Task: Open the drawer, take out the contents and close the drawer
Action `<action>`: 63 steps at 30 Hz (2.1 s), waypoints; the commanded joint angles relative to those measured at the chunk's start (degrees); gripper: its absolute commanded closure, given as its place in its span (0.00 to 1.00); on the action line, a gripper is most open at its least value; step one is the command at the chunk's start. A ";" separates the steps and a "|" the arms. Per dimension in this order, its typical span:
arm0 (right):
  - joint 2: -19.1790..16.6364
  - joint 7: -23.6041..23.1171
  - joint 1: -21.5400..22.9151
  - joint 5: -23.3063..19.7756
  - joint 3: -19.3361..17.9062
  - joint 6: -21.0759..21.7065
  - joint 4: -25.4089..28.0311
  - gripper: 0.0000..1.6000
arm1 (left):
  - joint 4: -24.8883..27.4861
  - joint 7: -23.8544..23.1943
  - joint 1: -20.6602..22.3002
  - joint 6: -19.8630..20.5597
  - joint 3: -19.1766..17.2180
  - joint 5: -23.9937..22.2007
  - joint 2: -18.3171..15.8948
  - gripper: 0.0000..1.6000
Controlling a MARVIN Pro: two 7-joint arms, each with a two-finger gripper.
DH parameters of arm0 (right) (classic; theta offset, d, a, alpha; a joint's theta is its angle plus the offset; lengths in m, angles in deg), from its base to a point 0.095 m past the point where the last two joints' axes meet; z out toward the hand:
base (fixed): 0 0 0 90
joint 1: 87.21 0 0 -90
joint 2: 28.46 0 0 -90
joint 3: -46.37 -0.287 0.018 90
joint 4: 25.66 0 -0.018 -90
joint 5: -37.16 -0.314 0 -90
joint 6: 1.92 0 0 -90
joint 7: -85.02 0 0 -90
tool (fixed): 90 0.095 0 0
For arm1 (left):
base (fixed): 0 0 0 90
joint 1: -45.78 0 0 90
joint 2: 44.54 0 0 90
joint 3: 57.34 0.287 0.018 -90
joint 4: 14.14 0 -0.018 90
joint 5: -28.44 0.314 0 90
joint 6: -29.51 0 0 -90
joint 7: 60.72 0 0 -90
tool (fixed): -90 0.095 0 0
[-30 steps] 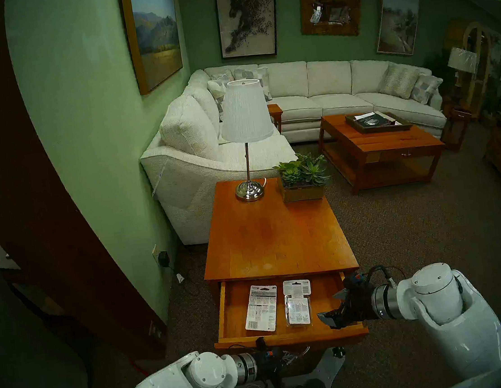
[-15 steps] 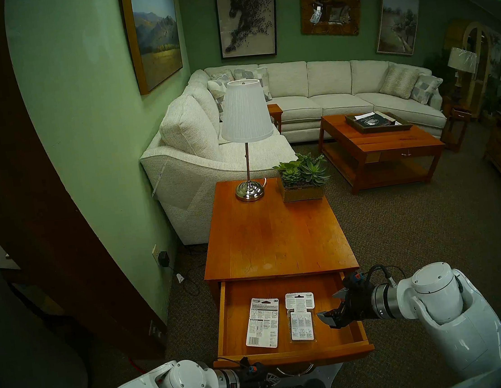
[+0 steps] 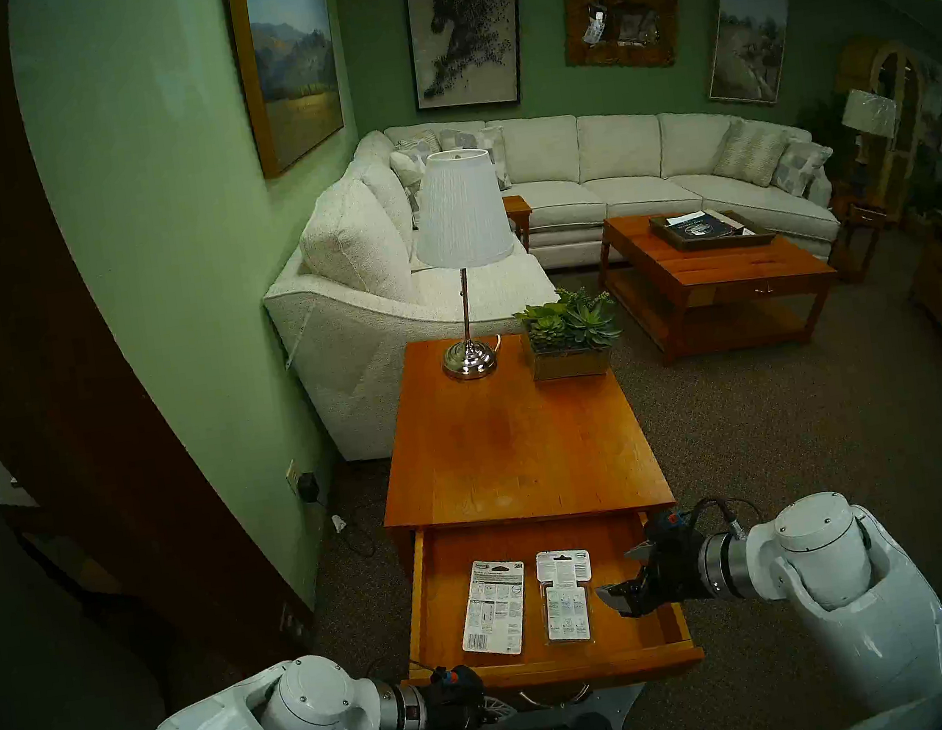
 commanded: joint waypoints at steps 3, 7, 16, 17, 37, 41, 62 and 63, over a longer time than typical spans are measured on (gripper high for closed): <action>-0.07 -0.02 0.36 -0.08 -0.17 0.18 1.73 0.00 | 5.93 0.58 -0.98 2.94 -3.73 -4.27 -2.58 1.00; -0.09 0.02 0.34 -0.10 -0.17 0.21 1.77 0.00 | 5.67 2.60 -0.87 2.60 -4.89 -3.71 -1.70 1.00; -0.12 0.04 0.36 -0.15 -0.14 0.16 1.72 0.00 | 4.45 9.23 0.65 1.58 -5.53 -1.09 1.79 1.00; -0.12 0.04 0.36 -0.16 -0.14 0.15 1.71 0.00 | 4.37 9.95 0.99 2.85 -5.70 -1.63 2.57 1.00; -0.18 0.08 0.42 -0.27 -0.08 0.01 1.54 0.00 | -4.01 18.56 10.65 19.00 -5.68 -6.27 15.32 0.00; -0.19 0.09 0.42 -0.29 -0.08 0.02 1.55 0.00 | -6.10 20.71 11.81 20.50 -5.90 -6.38 17.72 0.00; -0.26 0.21 0.34 -0.36 -0.08 0.16 1.73 0.00 | -15.44 29.87 15.44 22.99 -5.28 -4.83 25.49 0.00; -0.26 0.21 0.34 -0.36 -0.08 0.16 1.73 0.00 | -16.16 29.96 15.73 23.11 -5.32 -4.87 25.86 0.00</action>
